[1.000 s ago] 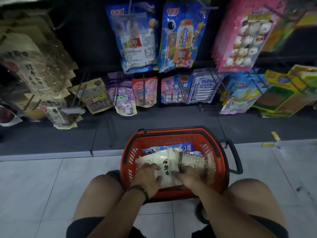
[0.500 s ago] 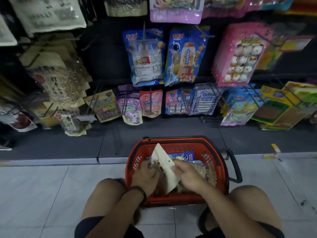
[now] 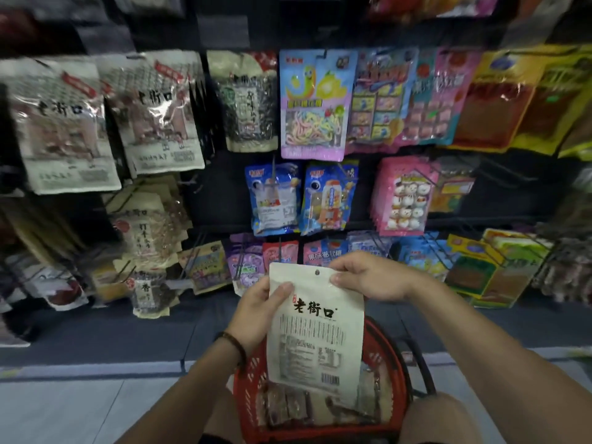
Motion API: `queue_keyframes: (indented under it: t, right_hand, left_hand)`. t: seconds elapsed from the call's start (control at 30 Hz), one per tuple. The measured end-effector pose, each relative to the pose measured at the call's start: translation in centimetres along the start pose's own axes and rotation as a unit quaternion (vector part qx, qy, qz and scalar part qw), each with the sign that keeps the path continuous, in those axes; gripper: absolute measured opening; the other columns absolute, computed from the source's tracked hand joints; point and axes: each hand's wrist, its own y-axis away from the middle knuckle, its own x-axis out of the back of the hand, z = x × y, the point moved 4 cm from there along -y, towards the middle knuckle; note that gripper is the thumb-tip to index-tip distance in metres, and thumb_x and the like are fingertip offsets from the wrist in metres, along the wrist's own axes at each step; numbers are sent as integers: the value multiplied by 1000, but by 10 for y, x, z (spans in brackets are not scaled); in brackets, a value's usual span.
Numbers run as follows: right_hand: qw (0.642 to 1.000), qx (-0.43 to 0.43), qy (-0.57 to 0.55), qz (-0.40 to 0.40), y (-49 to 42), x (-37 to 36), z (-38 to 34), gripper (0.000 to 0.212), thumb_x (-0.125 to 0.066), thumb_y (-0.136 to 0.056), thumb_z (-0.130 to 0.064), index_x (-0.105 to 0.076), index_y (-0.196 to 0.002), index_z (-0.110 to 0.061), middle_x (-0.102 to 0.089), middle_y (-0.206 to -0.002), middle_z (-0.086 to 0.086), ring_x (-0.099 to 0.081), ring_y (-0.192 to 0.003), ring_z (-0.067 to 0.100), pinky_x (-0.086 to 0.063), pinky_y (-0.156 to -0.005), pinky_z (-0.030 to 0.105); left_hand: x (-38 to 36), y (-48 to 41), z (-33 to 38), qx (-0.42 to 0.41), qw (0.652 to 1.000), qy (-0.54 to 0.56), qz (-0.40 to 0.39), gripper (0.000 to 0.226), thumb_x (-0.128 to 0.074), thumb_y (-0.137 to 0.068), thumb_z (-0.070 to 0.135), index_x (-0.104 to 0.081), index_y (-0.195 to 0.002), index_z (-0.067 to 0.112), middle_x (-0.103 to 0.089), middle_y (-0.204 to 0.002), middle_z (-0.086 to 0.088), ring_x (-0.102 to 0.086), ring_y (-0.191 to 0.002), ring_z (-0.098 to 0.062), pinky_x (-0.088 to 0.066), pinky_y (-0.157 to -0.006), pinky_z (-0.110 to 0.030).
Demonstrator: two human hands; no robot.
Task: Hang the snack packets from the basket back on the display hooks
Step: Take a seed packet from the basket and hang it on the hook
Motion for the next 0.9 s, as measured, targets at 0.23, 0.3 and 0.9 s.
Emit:
queue_keyframes:
  t: [0.23, 0.3, 0.9]
  right_hand:
    - [996, 15, 2, 90, 7, 38, -47, 22, -66, -104, -32, -80, -96, -18, -80, -90, -4, -69, -77, 1, -53, -71, 27]
    - [994, 20, -24, 100, 4, 42, -56, 20, -66, -104, -31, -81, -99, -17, -81, -98, 2, -71, -85, 6, -57, -79, 34]
    - [971, -24, -88, 222, -42, 29, -164, 32, -71, -97, -25, -54, -73, -14, -43, -70, 10, -50, -62, 24, -37, -59, 31]
  left_hand:
    - [-2, 4, 74, -67, 996, 22, 60, 14, -61, -101, 24, -71, -111, 21, -79, -101, -13, -76, -92, -36, -61, -84, -55]
    - [4, 6, 84, -67, 996, 20, 56, 14, -61, -101, 29, -72, -109, 23, -79, -102, -14, -75, -94, -38, -60, -86, -60]
    - [4, 44, 123, -239, 918, -216, 233, 32, -66, -93, 17, -61, -115, 40, -71, -97, 20, -67, -86, -1, -55, -72, -30]
